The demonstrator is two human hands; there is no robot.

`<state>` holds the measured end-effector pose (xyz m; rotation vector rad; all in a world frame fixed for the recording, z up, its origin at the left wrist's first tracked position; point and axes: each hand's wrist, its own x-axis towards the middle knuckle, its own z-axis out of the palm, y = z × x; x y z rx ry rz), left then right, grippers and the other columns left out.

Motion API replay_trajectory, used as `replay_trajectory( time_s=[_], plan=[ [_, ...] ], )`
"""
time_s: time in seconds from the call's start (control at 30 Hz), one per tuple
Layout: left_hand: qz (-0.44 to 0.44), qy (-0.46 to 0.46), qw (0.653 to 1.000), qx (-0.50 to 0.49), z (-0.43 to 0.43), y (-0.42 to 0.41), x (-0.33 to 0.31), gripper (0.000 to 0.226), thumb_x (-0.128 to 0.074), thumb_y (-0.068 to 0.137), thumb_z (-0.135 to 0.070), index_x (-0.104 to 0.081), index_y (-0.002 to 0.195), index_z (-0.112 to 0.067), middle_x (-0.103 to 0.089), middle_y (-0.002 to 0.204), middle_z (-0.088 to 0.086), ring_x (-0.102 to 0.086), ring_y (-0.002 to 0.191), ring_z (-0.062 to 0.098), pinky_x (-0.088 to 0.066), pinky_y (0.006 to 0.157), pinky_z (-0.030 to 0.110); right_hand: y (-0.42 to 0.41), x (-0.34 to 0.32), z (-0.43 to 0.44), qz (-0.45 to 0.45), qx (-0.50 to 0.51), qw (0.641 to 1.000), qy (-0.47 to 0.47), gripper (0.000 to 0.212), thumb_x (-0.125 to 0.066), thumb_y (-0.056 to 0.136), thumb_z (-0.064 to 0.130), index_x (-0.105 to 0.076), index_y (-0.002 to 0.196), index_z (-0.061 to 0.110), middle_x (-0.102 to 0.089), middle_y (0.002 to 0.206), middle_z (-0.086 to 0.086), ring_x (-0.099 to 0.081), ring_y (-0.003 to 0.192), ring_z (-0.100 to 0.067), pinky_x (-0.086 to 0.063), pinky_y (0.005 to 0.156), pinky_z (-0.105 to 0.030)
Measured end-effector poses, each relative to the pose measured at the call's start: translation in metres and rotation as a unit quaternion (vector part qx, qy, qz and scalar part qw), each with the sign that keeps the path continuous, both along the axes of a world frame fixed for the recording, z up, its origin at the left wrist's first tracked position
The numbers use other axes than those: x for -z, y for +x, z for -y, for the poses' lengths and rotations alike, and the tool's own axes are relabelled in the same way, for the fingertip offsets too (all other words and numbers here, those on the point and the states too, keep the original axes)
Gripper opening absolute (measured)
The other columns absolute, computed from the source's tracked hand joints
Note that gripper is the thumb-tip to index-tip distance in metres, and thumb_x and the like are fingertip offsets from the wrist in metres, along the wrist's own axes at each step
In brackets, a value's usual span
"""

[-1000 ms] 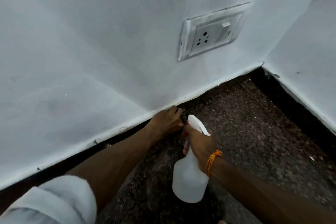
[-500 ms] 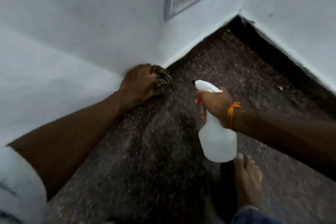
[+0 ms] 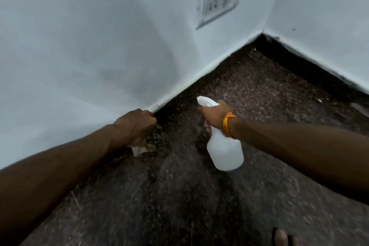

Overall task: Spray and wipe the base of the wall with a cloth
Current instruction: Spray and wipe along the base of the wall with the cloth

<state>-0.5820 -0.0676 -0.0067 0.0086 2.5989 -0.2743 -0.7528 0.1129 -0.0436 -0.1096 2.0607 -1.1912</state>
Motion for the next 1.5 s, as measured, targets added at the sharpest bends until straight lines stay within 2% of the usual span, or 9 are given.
replay_trajectory(
  time_s=[0.23, 0.5, 0.6, 0.77, 0.93, 1.13, 1.3, 1.4, 1.5],
  plan=[
    [-0.017, -0.015, 0.999, -0.023, 0.002, -0.001, 0.005, 0.017, -0.065, 0.061, -0.023, -0.062, 0.075, -0.014, -0.057, 0.081, 0.003, -0.062, 0.072, 0.026, -0.055, 0.062, 0.036, 0.011, 0.029, -0.011, 0.059, 0.036, 0.998, -0.003, 0.031, -0.067, 0.089, 0.025, -0.068, 0.091, -0.006, -0.057, 0.048, -0.013, -0.052, 0.038, -0.023, -0.048, 0.045, -0.029],
    [-0.066, -0.056, 0.995, 0.058, -0.016, -0.04, 0.014, 0.018, -0.051, 0.093, -0.019, -0.063, 0.101, -0.011, -0.054, 0.11, 0.008, -0.054, 0.103, 0.025, -0.051, 0.074, 0.036, 0.018, 0.022, -0.027, 0.104, 0.053, 0.993, -0.026, 0.035, -0.067, 0.087, 0.024, -0.065, 0.108, -0.005, -0.056, 0.046, -0.008, -0.052, 0.037, -0.018, -0.048, 0.045, -0.028],
    [-0.065, -0.094, 0.989, 0.099, -0.013, -0.08, 0.024, 0.02, -0.046, 0.094, -0.014, -0.062, 0.104, -0.009, -0.053, 0.116, 0.011, -0.052, 0.11, 0.029, -0.05, 0.073, 0.039, 0.01, 0.015, -0.031, 0.099, 0.063, 0.993, -0.028, 0.023, -0.065, 0.088, 0.017, -0.065, 0.092, -0.005, -0.056, 0.052, -0.013, -0.051, 0.039, -0.02, -0.048, 0.047, -0.029],
    [-0.155, -0.093, 0.968, 0.171, -0.023, -0.15, 0.035, 0.018, -0.081, 0.066, -0.02, -0.064, 0.065, -0.015, -0.062, 0.08, 0.009, -0.062, 0.074, 0.027, -0.036, 0.042, 0.026, -0.008, 0.027, -0.04, 0.093, 0.101, 0.99, -0.027, 0.047, -0.066, 0.088, 0.022, -0.062, 0.123, -0.009, -0.058, 0.044, -0.009, -0.056, 0.038, -0.019, -0.051, 0.047, -0.029],
    [-0.137, -0.133, 0.957, 0.217, -0.03, -0.129, 0.067, 0.019, -0.054, 0.075, -0.018, -0.066, 0.06, -0.017, -0.06, 0.068, 0.005, -0.057, 0.065, 0.024, -0.024, 0.047, 0.031, -0.017, 0.038, -0.057, 0.105, 0.129, 0.986, -0.027, 0.049, -0.07, 0.088, 0.022, -0.059, 0.126, -0.008, -0.057, 0.044, -0.007, -0.054, 0.038, -0.018, -0.048, 0.045, -0.028],
    [-0.17, -0.121, 0.958, 0.198, -0.025, -0.118, 0.066, 0.023, -0.065, 0.07, -0.021, -0.055, 0.049, -0.021, -0.059, 0.059, 0.005, -0.059, 0.073, 0.027, -0.036, 0.056, 0.032, -0.033, 0.054, -0.075, 0.102, 0.139, 0.985, -0.007, 0.047, -0.072, 0.088, 0.022, -0.059, 0.126, -0.003, -0.057, 0.045, -0.006, -0.054, 0.04, -0.018, -0.047, 0.046, -0.028],
    [-0.159, -0.136, 0.961, 0.182, -0.027, -0.142, 0.085, 0.019, -0.056, 0.085, -0.013, -0.074, 0.081, -0.007, -0.064, 0.119, 0.028, -0.062, 0.098, 0.035, -0.051, 0.069, 0.037, -0.041, 0.044, -0.07, 0.1, 0.132, 0.986, -0.006, 0.043, -0.071, 0.087, 0.018, -0.06, 0.123, -0.003, -0.06, 0.047, -0.008, -0.056, 0.044, -0.022, -0.049, 0.048, -0.03],
    [-0.181, -0.122, 0.948, 0.234, -0.016, -0.13, 0.087, 0.041, -0.032, 0.094, -0.011, -0.065, 0.117, -0.002, -0.061, 0.126, 0.023, -0.061, 0.096, 0.032, -0.052, 0.073, 0.037, -0.04, 0.033, -0.066, 0.091, 0.145, 0.985, -0.021, 0.037, -0.07, 0.088, 0.016, -0.062, 0.116, -0.007, -0.058, 0.045, -0.009, -0.053, 0.04, -0.022, -0.047, 0.047, -0.029],
    [-0.152, -0.164, 0.933, 0.281, -0.006, -0.106, 0.089, 0.052, -0.021, 0.091, -0.011, -0.068, 0.112, -0.001, -0.065, 0.115, 0.022, -0.06, 0.101, 0.035, -0.051, 0.076, 0.038, -0.035, 0.024, -0.068, 0.088, 0.146, 0.985, -0.026, 0.027, -0.069, 0.089, 0.013, -0.065, 0.109, -0.005, -0.057, 0.046, -0.011, -0.052, 0.039, -0.021, -0.047, 0.046, -0.029]
  ],
)
